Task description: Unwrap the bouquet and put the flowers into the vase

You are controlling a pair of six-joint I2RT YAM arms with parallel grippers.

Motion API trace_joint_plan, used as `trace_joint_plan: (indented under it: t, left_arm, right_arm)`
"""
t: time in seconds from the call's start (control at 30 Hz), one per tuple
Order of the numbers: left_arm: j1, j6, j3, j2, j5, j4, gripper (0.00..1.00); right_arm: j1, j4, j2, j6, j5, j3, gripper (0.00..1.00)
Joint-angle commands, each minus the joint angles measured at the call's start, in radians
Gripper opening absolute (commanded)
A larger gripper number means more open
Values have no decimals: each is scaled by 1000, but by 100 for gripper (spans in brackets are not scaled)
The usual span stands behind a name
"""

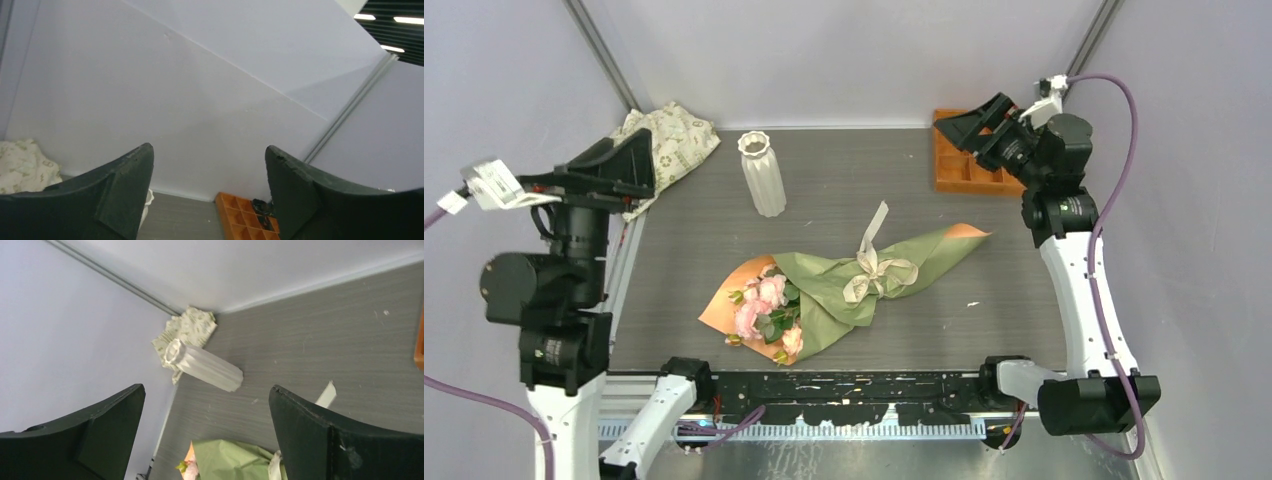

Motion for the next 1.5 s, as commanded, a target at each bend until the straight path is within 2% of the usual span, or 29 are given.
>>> trace_joint_plan:
  t: [0.0,0.13,0.27,0.37,0.47,0.6,0.67,0.73,0.83,1.03,1.2,1.27,1.3,1.33,1.4,1.43,1.47]
  left_arm:
    - [1,-1,255,128,-100,-410,78]
    - [0,-13,280,173,-124,-608,66]
    - [-1,-21,147,136,-35,-613,57]
    - [-1,-5,64,78,-50,-621,55]
    - [-1,17,6,18,-82,-646,53]
    - [-1,43,-13,-22,-140,-709,52]
    - [-1,66,5,-8,-123,-727,52]
    - [-1,94,39,25,-53,-736,52]
    - [-1,122,60,74,133,-728,53]
    - [-1,114,19,85,454,-578,60]
    - [0,127,64,77,452,-550,65]
    - [-1,132,83,82,459,-550,67]
    - [-1,130,90,83,470,-549,67]
    - [-1,126,91,84,478,-550,67]
    - [-1,125,85,78,469,-551,67]
    - [-1,133,83,72,453,-556,67]
    - [-2,147,80,67,429,-562,67]
  right_arm:
    - [102,-287,-23,-160,213,117,99]
    - [288,-456,13,-261,419,153,96]
    - [495,-522,63,-290,599,73,89]
    - [579,-523,115,-274,628,-11,73]
    - [612,-491,189,-250,591,-70,62]
    - [649,-442,285,-240,600,-89,61]
    - [657,-439,335,-242,603,-74,61]
    - [657,-436,373,-244,613,-60,60]
    - [657,-426,418,-250,620,-52,57]
    - [658,-403,501,-250,603,-33,50]
    - [658,-400,536,-259,621,-18,41]
    - [658,-420,532,-270,616,-6,44]
    - [660,-429,522,-279,613,-3,50]
    - [668,-436,499,-294,622,-8,58]
    - [706,-464,439,-333,699,-13,88]
    - [735,-488,409,-362,746,-10,98]
    - [761,-518,379,-385,777,1,99]
